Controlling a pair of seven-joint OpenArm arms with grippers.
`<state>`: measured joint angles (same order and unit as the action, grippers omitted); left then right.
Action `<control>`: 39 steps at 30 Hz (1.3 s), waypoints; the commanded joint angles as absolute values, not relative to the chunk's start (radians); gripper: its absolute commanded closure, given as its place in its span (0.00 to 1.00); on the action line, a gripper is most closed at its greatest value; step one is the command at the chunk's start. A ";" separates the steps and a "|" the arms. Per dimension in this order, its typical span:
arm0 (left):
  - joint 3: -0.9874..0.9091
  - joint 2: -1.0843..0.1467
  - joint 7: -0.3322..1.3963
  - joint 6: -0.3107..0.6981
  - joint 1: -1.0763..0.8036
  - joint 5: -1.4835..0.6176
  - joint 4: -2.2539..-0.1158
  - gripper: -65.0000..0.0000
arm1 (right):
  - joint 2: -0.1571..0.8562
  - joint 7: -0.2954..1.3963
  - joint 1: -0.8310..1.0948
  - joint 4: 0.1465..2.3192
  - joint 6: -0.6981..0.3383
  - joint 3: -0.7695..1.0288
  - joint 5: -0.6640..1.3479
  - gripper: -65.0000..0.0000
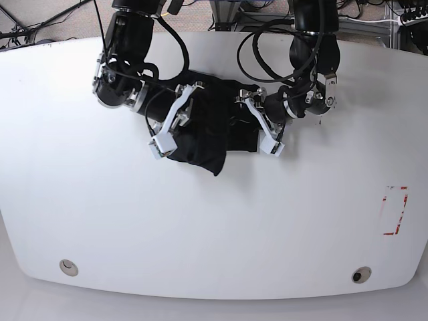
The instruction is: Fold the T-shirt properly
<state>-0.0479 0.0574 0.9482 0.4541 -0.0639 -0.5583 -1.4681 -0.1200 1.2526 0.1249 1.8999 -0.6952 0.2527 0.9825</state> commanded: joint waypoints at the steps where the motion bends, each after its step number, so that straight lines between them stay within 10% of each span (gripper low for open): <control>1: -0.048 0.051 1.003 0.435 -0.070 -0.492 -1.484 0.40 | -0.122 1.225 0.090 1.833 -0.698 0.226 0.989 0.98; 5: -0.051 0.053 1.003 0.435 -0.070 -0.493 -1.535 0.40 | -0.120 1.208 0.076 1.758 -0.698 0.226 0.969 0.85; 14: -0.156 0.047 1.001 0.437 -0.111 -0.647 -1.744 0.40 | -0.120 1.208 0.071 1.745 -0.698 0.225 0.969 0.22; 39: -0.786 -0.335 1.010 0.437 -0.349 -1.141 -1.928 0.40 | -0.148 0.998 -0.015 1.575 -0.698 -0.206 0.820 0.23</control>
